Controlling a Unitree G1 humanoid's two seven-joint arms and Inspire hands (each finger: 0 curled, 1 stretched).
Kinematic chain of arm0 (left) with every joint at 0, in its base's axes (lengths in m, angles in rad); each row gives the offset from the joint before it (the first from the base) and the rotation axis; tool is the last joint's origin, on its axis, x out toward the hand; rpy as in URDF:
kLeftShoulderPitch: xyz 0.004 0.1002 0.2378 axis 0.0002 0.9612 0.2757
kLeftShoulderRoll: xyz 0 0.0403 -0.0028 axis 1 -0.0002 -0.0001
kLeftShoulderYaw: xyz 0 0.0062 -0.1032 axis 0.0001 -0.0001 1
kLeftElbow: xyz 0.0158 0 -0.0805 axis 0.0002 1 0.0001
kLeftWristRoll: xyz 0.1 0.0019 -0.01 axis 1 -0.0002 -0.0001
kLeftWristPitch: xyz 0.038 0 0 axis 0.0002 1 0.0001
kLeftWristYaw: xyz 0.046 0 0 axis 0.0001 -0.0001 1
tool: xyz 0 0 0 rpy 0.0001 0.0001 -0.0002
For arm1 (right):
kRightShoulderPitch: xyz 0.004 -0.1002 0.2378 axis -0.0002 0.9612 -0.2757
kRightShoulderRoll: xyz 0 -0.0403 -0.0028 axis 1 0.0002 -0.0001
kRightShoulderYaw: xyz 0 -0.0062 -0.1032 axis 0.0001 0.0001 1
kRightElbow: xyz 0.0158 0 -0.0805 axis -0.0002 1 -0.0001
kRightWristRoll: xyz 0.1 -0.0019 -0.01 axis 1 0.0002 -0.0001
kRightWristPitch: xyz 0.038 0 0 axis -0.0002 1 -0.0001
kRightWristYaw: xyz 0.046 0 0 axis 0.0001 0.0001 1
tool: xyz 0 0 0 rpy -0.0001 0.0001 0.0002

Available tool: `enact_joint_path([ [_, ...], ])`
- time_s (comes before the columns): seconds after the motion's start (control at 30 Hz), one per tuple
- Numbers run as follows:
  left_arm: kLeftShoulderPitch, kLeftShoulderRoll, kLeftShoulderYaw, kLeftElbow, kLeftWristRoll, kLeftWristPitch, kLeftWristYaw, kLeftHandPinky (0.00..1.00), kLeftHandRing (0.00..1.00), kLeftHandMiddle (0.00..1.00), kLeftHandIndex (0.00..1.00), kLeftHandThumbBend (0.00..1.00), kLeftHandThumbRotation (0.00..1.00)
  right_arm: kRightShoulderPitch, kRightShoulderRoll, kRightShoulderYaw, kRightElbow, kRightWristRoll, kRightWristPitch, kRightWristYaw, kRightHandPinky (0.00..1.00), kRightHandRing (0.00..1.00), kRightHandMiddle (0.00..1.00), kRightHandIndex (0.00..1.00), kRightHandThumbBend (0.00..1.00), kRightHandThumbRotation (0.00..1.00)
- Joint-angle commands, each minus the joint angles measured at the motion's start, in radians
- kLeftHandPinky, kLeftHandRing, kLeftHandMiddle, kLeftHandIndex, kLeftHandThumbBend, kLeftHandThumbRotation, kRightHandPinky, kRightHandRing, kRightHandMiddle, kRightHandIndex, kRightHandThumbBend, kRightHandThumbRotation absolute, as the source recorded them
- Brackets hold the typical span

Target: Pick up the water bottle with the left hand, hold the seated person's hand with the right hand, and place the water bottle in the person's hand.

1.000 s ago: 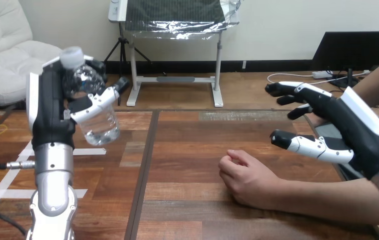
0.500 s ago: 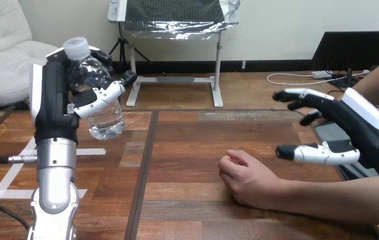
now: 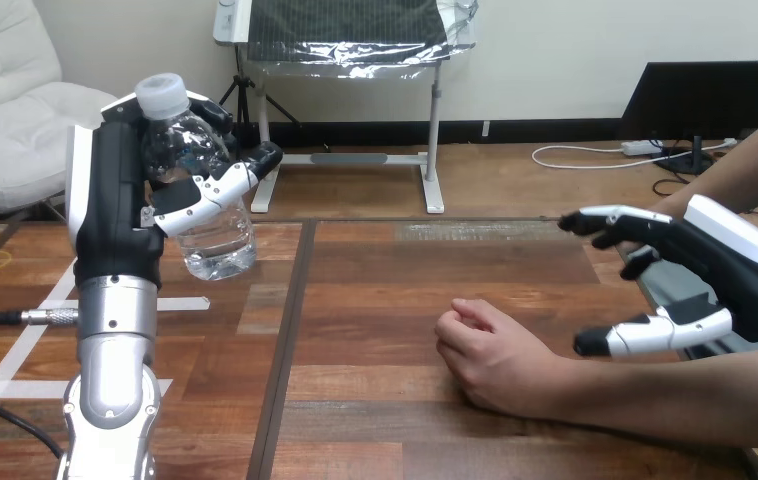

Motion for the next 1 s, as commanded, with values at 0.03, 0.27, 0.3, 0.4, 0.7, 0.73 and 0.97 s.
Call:
enact_joint_path([
  [0.03, -0.037, -0.003, 0.005, -0.083, -0.023, -0.015, -0.007, 0.26, 0.32, 0.38, 0.4, 0.72, 0.0, -0.093, -0.056, 0.012, 0.026, -0.007, -0.009, 0.027, 0.69, 0.86, 0.88, 0.88, 1.0, 0.44],
  [0.27, -0.035, -0.006, 0.007, -0.094, -0.034, -0.007, -0.012, 0.26, 0.32, 0.38, 0.4, 0.72, 0.0, -0.105, -0.077, 0.023, 0.046, -0.025, -0.014, 0.06, 0.7, 0.88, 0.89, 0.88, 1.0, 0.48],
  [0.3, -0.034, -0.006, 0.007, -0.095, -0.034, -0.007, -0.013, 0.26, 0.32, 0.38, 0.4, 0.72, 0.0, -0.109, -0.079, 0.027, 0.057, -0.028, -0.028, 0.062, 0.7, 0.87, 0.89, 0.88, 1.0, 0.48],
  [0.4, -0.034, -0.006, 0.007, -0.096, -0.034, -0.007, -0.013, 0.26, 0.32, 0.38, 0.4, 0.71, 0.0, -0.116, -0.086, 0.036, 0.077, -0.04, -0.046, 0.065, 0.72, 0.87, 0.88, 0.87, 1.0, 0.49],
  [0.7, -0.029, -0.009, 0.013, -0.107, -0.046, 0.006, -0.025, 0.26, 0.32, 0.38, 0.4, 0.71, 0.0, -0.12, -0.115, 0.076, 0.106, -0.103, -0.065, 0.056, 0.79, 0.86, 0.86, 0.86, 1.0, 0.52],
  [0.73, -0.03, -0.009, 0.014, -0.105, -0.05, 0.003, -0.028, 0.26, 0.32, 0.38, 0.4, 0.71, 0.0, -0.12, -0.118, 0.081, 0.106, -0.114, -0.069, 0.055, 0.79, 0.86, 0.86, 0.86, 1.0, 0.52],
  [0.97, -0.031, -0.009, 0.019, -0.097, -0.061, -0.01, -0.037, 0.26, 0.32, 0.38, 0.4, 0.71, 0.0, -0.117, -0.126, 0.1, 0.099, -0.154, -0.061, 0.06, 0.85, 0.87, 0.87, 0.88, 1.0, 0.53],
])
